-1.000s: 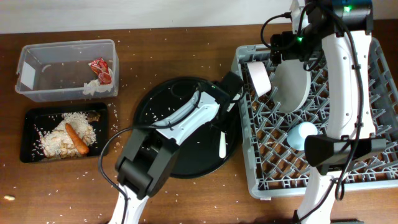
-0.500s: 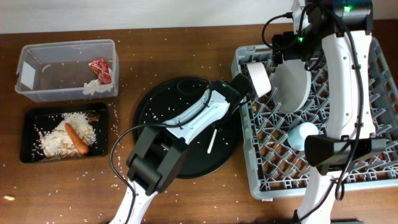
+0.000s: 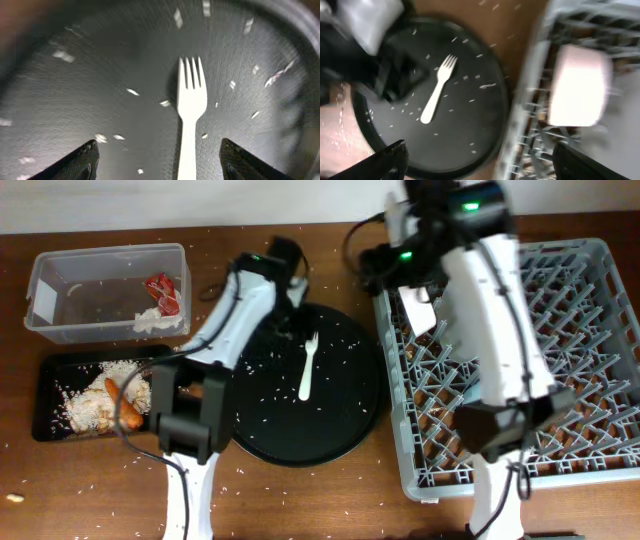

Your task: Sort waste into correct bins and load items into the dishwasher rack

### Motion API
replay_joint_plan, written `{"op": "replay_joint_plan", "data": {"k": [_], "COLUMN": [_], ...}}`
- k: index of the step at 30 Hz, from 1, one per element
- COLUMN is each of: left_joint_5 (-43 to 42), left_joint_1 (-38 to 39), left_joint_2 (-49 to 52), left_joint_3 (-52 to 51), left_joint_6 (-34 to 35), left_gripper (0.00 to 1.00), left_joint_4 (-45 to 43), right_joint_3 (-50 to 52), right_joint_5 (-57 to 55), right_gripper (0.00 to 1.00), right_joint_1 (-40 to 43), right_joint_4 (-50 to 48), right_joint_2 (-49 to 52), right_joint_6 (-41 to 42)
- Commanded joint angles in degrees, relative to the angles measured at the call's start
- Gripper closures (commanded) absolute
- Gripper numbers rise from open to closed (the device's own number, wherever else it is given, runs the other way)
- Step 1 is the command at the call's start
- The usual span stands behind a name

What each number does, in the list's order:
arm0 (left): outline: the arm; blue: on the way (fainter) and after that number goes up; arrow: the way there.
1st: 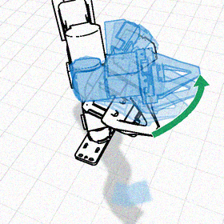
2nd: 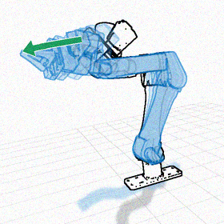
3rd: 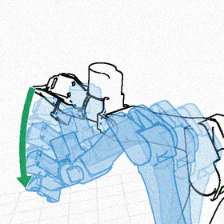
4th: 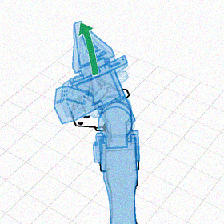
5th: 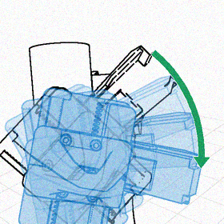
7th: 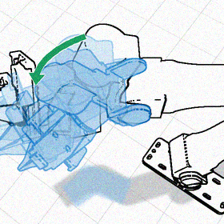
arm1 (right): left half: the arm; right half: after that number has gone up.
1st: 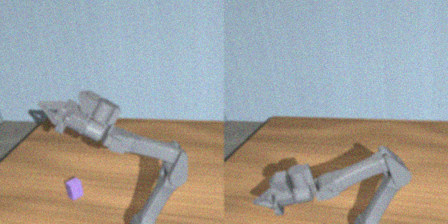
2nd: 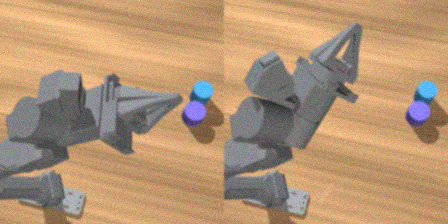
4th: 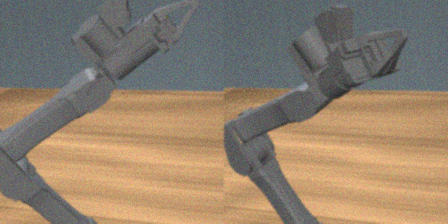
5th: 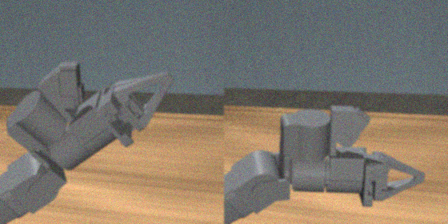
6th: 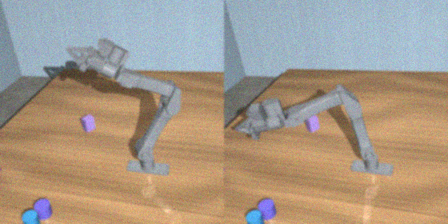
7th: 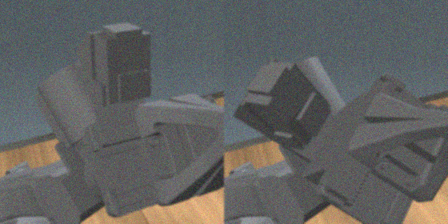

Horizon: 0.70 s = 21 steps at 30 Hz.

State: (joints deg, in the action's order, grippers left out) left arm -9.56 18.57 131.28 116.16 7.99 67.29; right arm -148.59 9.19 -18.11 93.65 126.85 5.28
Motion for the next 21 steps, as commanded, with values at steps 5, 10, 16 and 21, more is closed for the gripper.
{"op": "replay_joint_plan", "data": {"k": [5,10,16,21], "left_joint_5": [-1.6,0.7,4.3,5.1], "left_joint_1": [-20.3,-23.7,-23.6,-23.6], "left_joint_2": [-4.9,-4.9,-4.9,-4.9], "left_joint_3": [10.0,10.0,10.0,10.0], "left_joint_6": [2.9,2.6,2.6,2.6], "left_gripper": [0.14,0.14,0.14,0.14], "left_joint_4": [0.4,2.8,5.7,6.0], "right_joint_3": [0.2,0.2,0.2,0.3], "right_joint_5": [0.7,-3.0,-3.8,-2.1], "right_gripper": [0.16,0.22,0.28,0.5], "right_joint_1": [-9.6,-13.6,-13.7,-13.8], "right_joint_4": [-4.4,-11.3,-14.3,-16.5], "right_joint_2": [13.7,23.0,29.2,31.0], "right_joint_6": [13.6,24.2,28.2,29.6]}}
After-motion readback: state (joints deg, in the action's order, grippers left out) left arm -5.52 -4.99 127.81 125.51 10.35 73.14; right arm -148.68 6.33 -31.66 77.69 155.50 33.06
